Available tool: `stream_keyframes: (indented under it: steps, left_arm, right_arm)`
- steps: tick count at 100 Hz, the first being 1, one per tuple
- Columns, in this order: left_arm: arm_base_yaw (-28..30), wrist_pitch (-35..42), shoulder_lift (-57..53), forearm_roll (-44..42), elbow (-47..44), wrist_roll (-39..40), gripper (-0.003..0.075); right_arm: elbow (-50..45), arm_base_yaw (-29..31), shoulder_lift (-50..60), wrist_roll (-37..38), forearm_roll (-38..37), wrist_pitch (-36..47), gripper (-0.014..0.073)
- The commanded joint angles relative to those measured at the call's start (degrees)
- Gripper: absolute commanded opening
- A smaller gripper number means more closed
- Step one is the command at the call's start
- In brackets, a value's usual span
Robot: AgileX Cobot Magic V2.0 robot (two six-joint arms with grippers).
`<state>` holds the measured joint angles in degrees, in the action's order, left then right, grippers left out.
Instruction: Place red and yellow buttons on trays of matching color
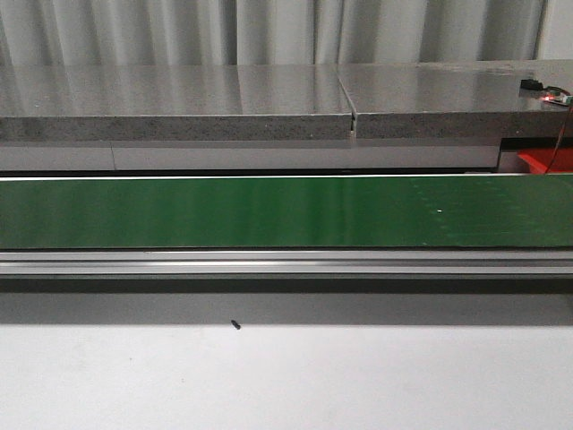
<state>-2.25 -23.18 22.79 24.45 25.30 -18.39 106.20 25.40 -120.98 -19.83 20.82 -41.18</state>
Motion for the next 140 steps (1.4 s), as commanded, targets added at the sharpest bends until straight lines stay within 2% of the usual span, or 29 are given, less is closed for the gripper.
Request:
stream_keyframes:
  steps: [1,22,76,86,101,108,140]
  left_arm:
    - [-0.6,4.4,0.2,1.2,1.6,0.3,-0.002]
    - [-0.6,4.4,0.2,1.2,1.6,0.3,-0.002]
    - [-0.6,4.4,0.2,1.2,1.6,0.3,-0.002]
    - [-0.6,4.4,0.2,1.2,1.6,0.3,-0.002]
    - [-0.6,4.4,0.2,1.2,1.6,0.3,-0.002]
    - [-0.6,4.4,0.2,1.2,1.6,0.3,-0.002]
    - [-0.6,4.4,0.2,1.2,1.6,0.3,-0.002]
  right_arm:
    - [4.1,0.2,0.8,0.0,1.4,3.2,0.0162]
    - [7.5,0.2,-3.8,0.0,1.2,3.8,0.0162]
    - [7.5,0.2,-8.5,-0.1,1.1,4.7,0.0171]
    - [7.5,0.2,-8.4,-0.1,1.1,4.8,0.0248]
    - [7.5,0.2,-8.0,-0.1,1.1,4.8,0.0509]
    - [7.5,0.2,-7.5,-0.1,1.1,4.8,0.0587]
    - [7.5,0.2,-1.1,-0.2,0.8,4.3,0.0603]
